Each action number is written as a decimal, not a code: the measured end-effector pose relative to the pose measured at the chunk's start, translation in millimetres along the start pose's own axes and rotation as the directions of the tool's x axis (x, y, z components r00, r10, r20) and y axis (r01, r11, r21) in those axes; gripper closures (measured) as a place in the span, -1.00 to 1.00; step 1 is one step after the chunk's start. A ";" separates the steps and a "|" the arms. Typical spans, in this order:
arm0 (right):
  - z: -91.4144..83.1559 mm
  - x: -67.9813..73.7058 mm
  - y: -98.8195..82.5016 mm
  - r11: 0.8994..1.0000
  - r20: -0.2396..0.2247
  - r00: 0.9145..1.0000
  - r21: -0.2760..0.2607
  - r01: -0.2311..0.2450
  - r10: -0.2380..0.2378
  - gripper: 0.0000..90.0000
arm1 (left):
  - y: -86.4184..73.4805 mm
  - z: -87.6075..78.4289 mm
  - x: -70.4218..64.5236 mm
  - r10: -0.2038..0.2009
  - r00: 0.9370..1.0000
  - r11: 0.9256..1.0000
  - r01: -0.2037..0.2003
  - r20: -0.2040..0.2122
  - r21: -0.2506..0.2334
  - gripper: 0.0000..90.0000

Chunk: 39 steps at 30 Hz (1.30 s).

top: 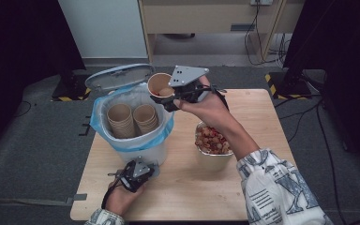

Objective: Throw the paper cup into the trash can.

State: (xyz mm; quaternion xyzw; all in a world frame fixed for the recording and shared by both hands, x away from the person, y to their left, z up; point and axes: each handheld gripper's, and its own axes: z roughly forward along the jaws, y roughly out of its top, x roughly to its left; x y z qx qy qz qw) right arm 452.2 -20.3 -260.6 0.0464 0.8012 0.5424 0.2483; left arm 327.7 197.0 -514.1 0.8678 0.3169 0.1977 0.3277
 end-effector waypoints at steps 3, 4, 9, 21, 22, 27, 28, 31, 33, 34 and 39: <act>0.7 0.2 -1.0 1.000 -0.007 1.000 -0.016 -0.023 0.022 -0.33 | -0.2 0.4 -0.2 0.000 1.000 1.000 0.000 0.000 -0.006 1.00; 0.7 0.2 -1.0 1.000 -0.007 1.000 -0.016 -0.023 0.022 -0.33 | -0.2 0.4 -0.1 0.000 1.000 1.000 0.000 0.000 -0.006 1.00; 4.5 1.4 -3.4 0.998 -0.022 0.998 -0.021 -0.059 0.059 -0.33 | -0.2 0.3 -0.1 0.000 1.000 1.000 0.000 0.001 -0.006 1.00; 15.6 6.4 -8.4 0.986 -0.072 0.984 -0.041 -0.164 0.160 -0.33 | -0.2 0.3 0.0 0.002 1.000 1.000 -0.002 0.001 -0.006 1.00; 16.4 6.7 -9.1 0.985 -0.077 0.983 -0.041 -0.170 0.166 -0.33 | -0.2 0.3 -0.1 0.001 1.000 1.000 -0.001 0.001 -0.005 1.00; 19.5 8.2 -10.4 0.978 -0.102 0.975 -0.040 -0.204 0.199 -0.34 | -0.1 0.3 0.0 0.004 1.000 1.000 -0.004 0.001 -0.005 1.00; 20.0 8.7 -10.2 0.976 -0.108 0.972 -0.039 -0.213 0.208 -0.34 | 0.0 0.3 -0.1 0.004 1.000 1.000 -0.004 0.000 -0.004 1.00; 22.1 10.2 -10.0 0.971 -0.122 0.966 -0.035 -0.235 0.229 -0.34 | 0.0 0.3 -0.2 0.004 1.000 1.000 -0.004 0.000 -0.004 1.00; 23.9 12.0 -10.1 0.970 -0.131 0.963 -0.028 -0.240 0.234 -0.35 | 0.0 0.3 -0.2 0.005 1.000 1.000 -0.005 -0.001 -0.004 1.00; 25.0 13.0 -10.4 0.970 -0.136 0.962 -0.026 -0.241 0.236 -0.35 | 0.0 0.3 -0.2 0.004 1.000 1.000 -0.004 -0.001 -0.004 1.00; 31.6 18.3 -11.6 0.968 -0.156 0.957 -0.006 -0.249 0.245 -0.36 | 0.0 0.3 -0.1 0.003 1.000 1.000 -0.003 0.001 -0.005 1.00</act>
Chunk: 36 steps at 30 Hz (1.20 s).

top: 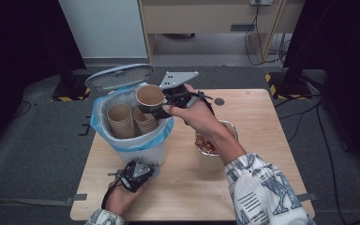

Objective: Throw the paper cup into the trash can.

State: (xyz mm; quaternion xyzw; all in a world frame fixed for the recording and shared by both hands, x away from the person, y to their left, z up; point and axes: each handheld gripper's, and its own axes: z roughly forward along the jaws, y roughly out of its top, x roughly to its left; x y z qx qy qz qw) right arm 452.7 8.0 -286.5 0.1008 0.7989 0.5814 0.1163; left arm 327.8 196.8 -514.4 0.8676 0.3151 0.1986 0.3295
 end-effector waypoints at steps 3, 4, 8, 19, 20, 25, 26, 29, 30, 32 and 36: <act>4.5 2.7 -0.7 1.000 -0.010 1.000 0.007 -0.004 0.004 -0.37 | 0.0 0.0 0.0 0.000 1.000 1.000 0.000 0.000 0.001 1.00; 5.8 3.5 -1.0 1.000 -0.013 1.000 0.010 -0.001 0.002 -0.37 | 0.0 0.0 0.0 0.000 1.000 1.000 0.000 0.000 0.000 1.00; 10.1 5.3 -2.1 1.000 -0.019 1.000 0.018 0.000 0.001 -0.37 | 0.0 0.0 -0.1 0.001 1.000 1.000 -0.001 0.000 0.001 1.00; 21.5 10.1 -6.6 0.998 -0.022 1.000 0.062 0.007 -0.006 -0.43 | 0.1 -0.1 -0.2 0.001 1.000 1.000 -0.001 0.001 0.001 1.00; 22.8 10.3 -7.1 0.998 -0.022 1.000 0.066 0.007 -0.005 -0.44 | 0.1 -0.1 -0.2 0.001 1.000 1.000 -0.001 0.001 0.001 1.00; 26.6 11.6 -7.7 0.998 -0.029 1.000 0.068 -0.010 0.012 -0.50 | 0.0 0.0 -0.2 0.001 1.000 1.000 -0.001 0.002 0.001 1.00; 27.5 12.2 -7.7 0.997 -0.032 0.999 0.071 -0.016 0.019 -0.53 | 0.1 0.0 -0.2 0.001 1.000 1.000 -0.001 0.002 0.001 1.00; 28.7 14.6 -7.0 0.998 -0.032 0.999 0.066 -0.004 0.006 -0.56 | 0.1 -0.1 -0.3 0.002 1.000 1.000 -0.002 0.002 0.001 1.00; 29.0 14.8 -6.9 0.998 -0.038 0.999 0.066 -0.008 0.011 -0.59 | 0.1 -0.1 -0.3 0.003 1.000 1.000 -0.003 0.001 0.002 1.00; 29.3 15.6 -6.6 0.998 -0.041 0.999 0.064 -0.004 0.007 -0.60 | 0.1 -0.1 -0.3 0.002 1.000 1.000 -0.002 0.002 0.001 1.00; 30.1 14.7 -6.1 0.998 -0.023 1.000 0.065 -0.013 0.014 -0.62 | 0.2 0.0 -0.4 0.002 1.000 1.000 -0.002 0.002 0.002 1.00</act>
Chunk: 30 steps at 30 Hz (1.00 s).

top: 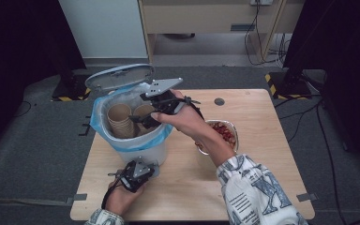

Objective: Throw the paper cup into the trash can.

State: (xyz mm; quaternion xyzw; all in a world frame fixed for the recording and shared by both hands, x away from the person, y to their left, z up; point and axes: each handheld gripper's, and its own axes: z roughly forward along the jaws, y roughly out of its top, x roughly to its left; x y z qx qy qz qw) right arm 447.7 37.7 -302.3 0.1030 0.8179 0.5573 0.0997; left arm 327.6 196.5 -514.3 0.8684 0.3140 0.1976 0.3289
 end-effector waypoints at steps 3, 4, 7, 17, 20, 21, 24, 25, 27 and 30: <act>-0.3 -0.8 -0.7 1.000 0.001 1.000 0.005 -0.014 0.014 -0.65 | -0.1 0.0 0.1 0.000 1.000 1.000 0.000 0.001 0.000 1.00; -0.9 -0.9 -1.2 1.000 0.002 1.000 0.004 -0.014 0.014 -0.65 | -0.1 0.0 0.1 0.000 1.000 1.000 0.000 0.001 -0.001 1.00; -2.0 -1.6 -1.9 1.000 0.011 1.000 0.005 -0.017 0.017 -0.67 | 0.0 -0.1 -0.1 0.001 1.000 1.000 -0.001 0.000 0.001 1.00; -8.7 -6.5 -3.2 0.998 0.042 0.998 -0.001 -0.056 0.056 -0.75 | 0.1 -0.3 -0.1 0.001 1.000 1.000 -0.001 0.001 0.004 1.00; -11.0 -7.5 -3.7 0.998 0.050 0.996 -0.003 -0.068 0.068 -0.77 | 0.1 -0.3 -0.1 0.001 1.000 1.000 -0.001 0.001 0.004 1.00; -11.5 -7.9 -3.7 0.997 0.056 0.996 -0.004 -0.072 0.072 -0.78 | 0.1 -0.3 0.0 0.001 1.000 1.000 -0.001 0.001 0.004 1.00; -13.1 -9.4 -3.5 0.996 0.066 0.994 -0.005 -0.087 0.087 -0.81 | 0.0 -0.2 0.0 0.000 1.000 1.000 0.000 0.001 0.002 1.00; -13.8 -10.1 -3.5 0.996 0.070 0.994 -0.004 -0.089 0.089 -0.81 | 0.0 -0.2 -0.1 0.000 1.000 1.000 0.000 0.001 0.002 1.00; -15.3 -11.2 -3.8 0.996 0.077 0.993 -0.003 -0.093 0.093 -0.83 | 0.0 -0.2 0.1 0.000 1.000 1.000 0.000 0.002 0.002 1.00; -17.6 -12.7 -4.7 0.995 0.088 0.991 -0.002 -0.097 0.097 -0.84 | 0.0 -0.2 0.1 0.000 1.000 1.000 0.000 0.002 0.002 1.00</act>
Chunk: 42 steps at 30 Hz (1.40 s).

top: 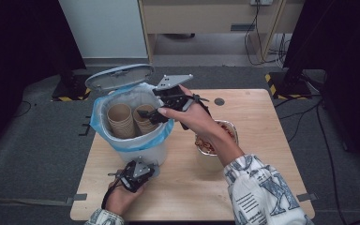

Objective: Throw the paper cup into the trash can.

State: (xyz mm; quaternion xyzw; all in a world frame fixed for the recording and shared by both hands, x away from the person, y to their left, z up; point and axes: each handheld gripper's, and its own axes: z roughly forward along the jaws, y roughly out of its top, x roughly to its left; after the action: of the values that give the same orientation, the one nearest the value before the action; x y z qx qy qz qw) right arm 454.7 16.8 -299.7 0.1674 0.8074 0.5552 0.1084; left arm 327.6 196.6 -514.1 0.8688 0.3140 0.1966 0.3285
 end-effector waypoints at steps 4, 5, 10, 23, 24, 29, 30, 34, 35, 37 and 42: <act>-4.0 -3.3 -1.1 1.000 0.012 1.000 0.001 -0.005 0.005 -0.85 | -0.1 0.2 -0.1 0.000 1.000 1.000 0.000 0.001 -0.002 1.00; -5.0 -4.1 -1.4 1.000 0.014 1.000 0.000 -0.009 0.009 -0.85 | -0.1 0.2 -0.1 0.000 1.000 1.000 0.000 0.000 -0.002 1.00; -11.0 -8.2 -3.2 1.000 0.027 1.000 -0.001 -0.013 0.013 -0.86 | 0.0 0.1 -0.2 0.001 1.000 1.000 -0.001 0.000 -0.001 1.00; -29.8 -21.7 -8.5 1.000 0.064 0.998 -0.008 -0.030 0.031 -0.86 | 0.0 0.1 -0.2 0.001 1.000 1.000 -0.001 0.000 -0.001 1.00; -31.2 -22.6 -8.8 0.999 0.066 0.997 -0.008 -0.032 0.032 -0.86 | 0.0 0.1 -0.1 0.001 1.000 1.000 -0.001 0.000 -0.001 1.00; -38.1 -27.5 -10.7 0.999 0.084 0.996 -0.009 -0.042 0.043 -0.86 | -0.1 0.2 -0.1 0.000 1.000 1.000 0.000 0.000 -0.002 1.00; -39.4 -28.7 -11.0 0.999 0.088 0.995 -0.008 -0.043 0.044 -0.86 | -0.1 0.2 -0.1 0.000 1.000 1.000 0.000 0.000 -0.002 1.00; -45.0 -32.8 -12.5 0.999 0.108 0.993 -0.007 -0.052 0.052 -0.86 | -0.1 0.2 0.0 -0.001 1.000 1.000 0.001 0.001 -0.003 1.00; -46.4 -33.8 -13.1 0.999 0.111 0.992 -0.006 -0.053 0.053 -0.86 | -0.1 0.2 -0.1 0.000 1.000 1.000 0.000 0.000 -0.002 1.00; -49.5 -35.9 -14.6 0.998 0.122 0.991 -0.003 -0.055 0.055 -0.86 | -0.1 0.2 -0.1 0.000 1.000 1.000 0.000 0.000 -0.002 1.00; -58.3 -41.7 -18.7 0.998 0.153 0.986 -0.003 -0.070 0.069 -0.84 | -0.1 0.2 0.0 0.000 1.000 1.000 0.000 0.000 -0.002 1.00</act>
State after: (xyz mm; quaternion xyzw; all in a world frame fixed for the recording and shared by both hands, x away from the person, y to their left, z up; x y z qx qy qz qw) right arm 469.3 -55.7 -296.6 0.2377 0.7910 0.5432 0.1505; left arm 327.6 196.6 -514.3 0.8685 0.3138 0.1968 0.3295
